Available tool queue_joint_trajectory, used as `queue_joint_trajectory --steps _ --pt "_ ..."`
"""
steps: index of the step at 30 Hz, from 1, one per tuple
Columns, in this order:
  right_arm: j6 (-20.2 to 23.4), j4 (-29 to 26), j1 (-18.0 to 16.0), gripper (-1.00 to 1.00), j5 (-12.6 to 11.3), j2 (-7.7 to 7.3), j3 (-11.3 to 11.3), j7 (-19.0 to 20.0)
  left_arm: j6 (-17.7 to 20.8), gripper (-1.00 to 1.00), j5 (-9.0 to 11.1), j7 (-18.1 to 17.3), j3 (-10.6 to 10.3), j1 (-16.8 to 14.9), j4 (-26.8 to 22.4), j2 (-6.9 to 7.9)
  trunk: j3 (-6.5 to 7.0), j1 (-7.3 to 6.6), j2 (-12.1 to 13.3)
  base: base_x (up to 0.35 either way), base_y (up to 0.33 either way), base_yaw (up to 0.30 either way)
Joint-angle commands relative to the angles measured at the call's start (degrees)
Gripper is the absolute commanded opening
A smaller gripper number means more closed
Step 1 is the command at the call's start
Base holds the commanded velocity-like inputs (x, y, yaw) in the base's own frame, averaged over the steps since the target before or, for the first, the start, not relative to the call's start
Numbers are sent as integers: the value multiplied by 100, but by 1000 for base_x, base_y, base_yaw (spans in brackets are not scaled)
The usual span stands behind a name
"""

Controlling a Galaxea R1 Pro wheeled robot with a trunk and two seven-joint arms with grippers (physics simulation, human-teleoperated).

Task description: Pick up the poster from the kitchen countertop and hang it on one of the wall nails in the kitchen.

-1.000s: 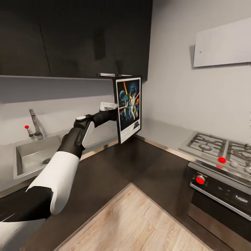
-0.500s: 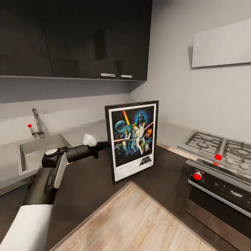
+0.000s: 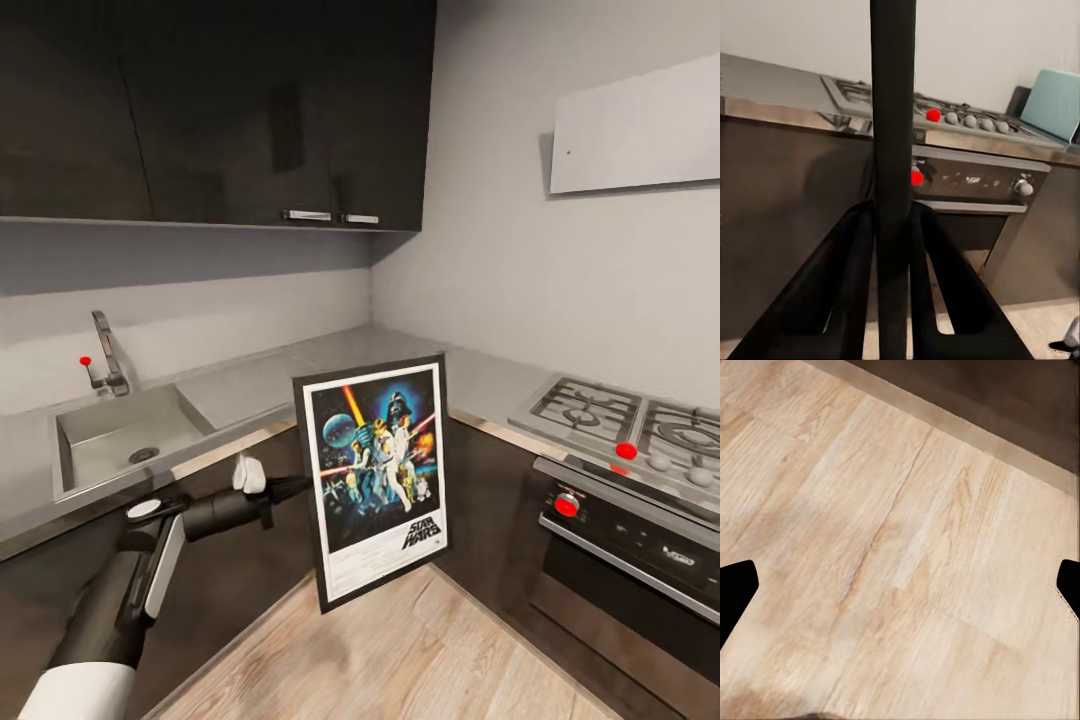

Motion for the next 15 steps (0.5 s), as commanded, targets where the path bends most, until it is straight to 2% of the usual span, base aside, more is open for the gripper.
queue_joint_trajectory --steps 1,4,7,9,14,15 --pt "-93 -1 -3 100 -54 -19 -33 16 -146 -100 19 -7 2 1 145 -2 -6 0 -4 0 0 0" --pt "-346 -32 -6 100 -282 -66 -80 13 -426 -100 22 -6 3 3 483 -6 -6 0 -4 0 0 0" --pt "-493 -187 -10 100 -569 -188 -137 13 -534 -100 23 -7 29 4 649 -4 -6 0 -4 0 0 0" --pt "-526 -337 -11 100 -648 -246 -146 12 -553 -100 24 -12 58 4 680 -2 -6 0 -4 0 0 0" --pt "-566 -1202 -10 100 -740 -379 -161 -14 -576 -100 23 -35 112 5 732 1 -6 0 -4 0 0 0" --pt "-564 -1427 -9 100 -746 -454 -162 -15 -578 -100 23 -40 117 8 736 1 -6 0 -4 0 0 0"
